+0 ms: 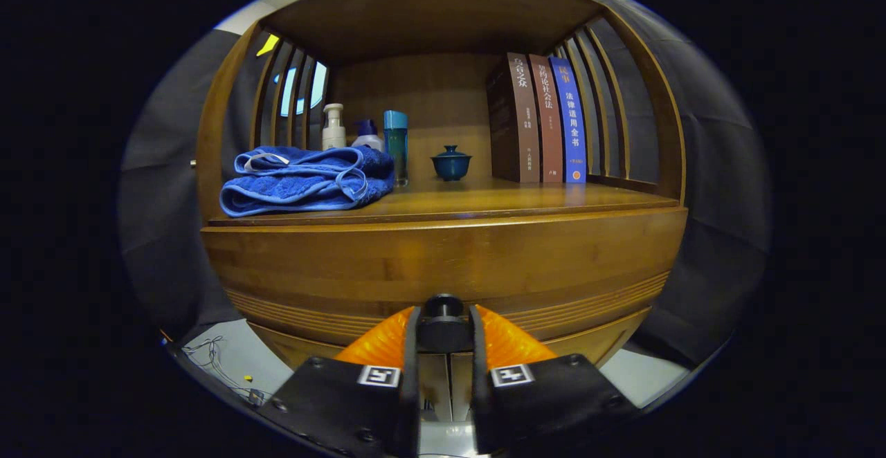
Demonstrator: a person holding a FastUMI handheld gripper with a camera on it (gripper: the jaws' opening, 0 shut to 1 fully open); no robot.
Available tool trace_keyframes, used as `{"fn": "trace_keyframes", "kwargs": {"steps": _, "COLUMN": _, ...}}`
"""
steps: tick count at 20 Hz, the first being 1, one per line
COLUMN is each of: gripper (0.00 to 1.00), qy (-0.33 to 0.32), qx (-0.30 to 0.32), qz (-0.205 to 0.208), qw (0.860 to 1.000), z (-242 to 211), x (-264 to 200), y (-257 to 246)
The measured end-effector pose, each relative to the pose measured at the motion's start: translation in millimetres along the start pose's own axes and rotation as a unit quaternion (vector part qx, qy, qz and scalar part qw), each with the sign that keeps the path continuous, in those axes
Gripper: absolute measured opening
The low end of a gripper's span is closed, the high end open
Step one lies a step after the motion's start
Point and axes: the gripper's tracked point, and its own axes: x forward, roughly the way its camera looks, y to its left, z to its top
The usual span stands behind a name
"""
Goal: Pull open the drawer, take out the items inside it, and place them on the countertop above the cabinet.
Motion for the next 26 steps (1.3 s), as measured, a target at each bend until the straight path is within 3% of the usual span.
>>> {"fn": "trace_keyframes", "kwargs": {"steps": 2, "gripper": 0.26, "qy": 0.008, "qx": -0.005, "qz": -0.005, "qw": 1.000, "z": -1, "x": -2, "y": -2}}
{"fn": "trace_keyframes", "kwargs": {"steps": 26, "gripper": 0.25, "qy": 0.020, "qx": 0.021, "qz": -0.006, "qw": 1.000, "z": -33, "x": -155, "y": -11}}
